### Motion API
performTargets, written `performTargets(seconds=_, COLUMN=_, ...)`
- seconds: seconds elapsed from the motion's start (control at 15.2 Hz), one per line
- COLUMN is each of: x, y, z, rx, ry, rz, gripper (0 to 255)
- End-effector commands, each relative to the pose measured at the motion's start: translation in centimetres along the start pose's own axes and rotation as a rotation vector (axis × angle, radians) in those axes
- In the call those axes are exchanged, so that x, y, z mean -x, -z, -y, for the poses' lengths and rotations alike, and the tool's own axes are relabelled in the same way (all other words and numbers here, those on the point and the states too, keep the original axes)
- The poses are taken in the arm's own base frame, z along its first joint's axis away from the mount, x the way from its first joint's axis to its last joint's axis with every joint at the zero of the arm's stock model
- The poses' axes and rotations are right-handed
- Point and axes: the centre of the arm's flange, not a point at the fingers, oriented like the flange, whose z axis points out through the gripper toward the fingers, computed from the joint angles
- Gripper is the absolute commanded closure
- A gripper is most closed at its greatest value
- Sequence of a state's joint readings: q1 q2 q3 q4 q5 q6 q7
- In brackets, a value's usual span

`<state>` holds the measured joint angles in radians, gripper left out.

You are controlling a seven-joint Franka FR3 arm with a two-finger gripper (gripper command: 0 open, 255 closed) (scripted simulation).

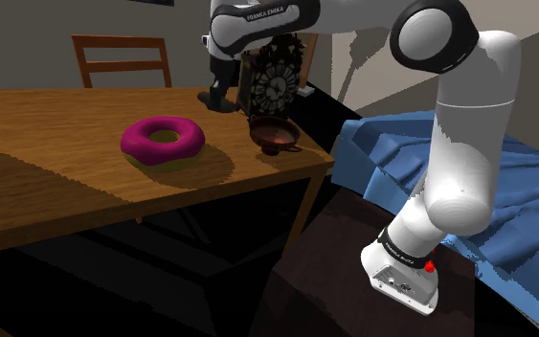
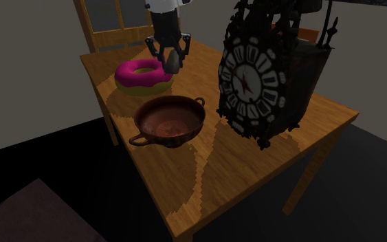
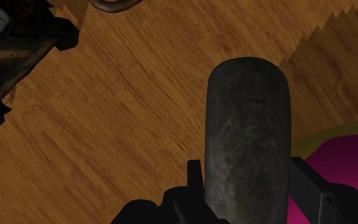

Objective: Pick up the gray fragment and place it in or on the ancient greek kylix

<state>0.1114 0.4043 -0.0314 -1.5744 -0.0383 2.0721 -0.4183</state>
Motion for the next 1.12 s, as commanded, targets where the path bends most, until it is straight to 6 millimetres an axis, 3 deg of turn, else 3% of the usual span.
performTargets(seconds=0.0, x=-0.1, y=1.0, z=0.0, rx=0.0, ry=0.0, rz=0.0, gripper=255)
performTargets(seconds=0.4, x=-0.3, y=3.7, z=-0.2, rx=0.0, ry=0.0, rz=0.0, gripper=255)
performTargets(seconds=1.06, x=12.8, y=4.3, z=-1.7, rx=0.0, ry=0.0, rz=0.0, gripper=255)
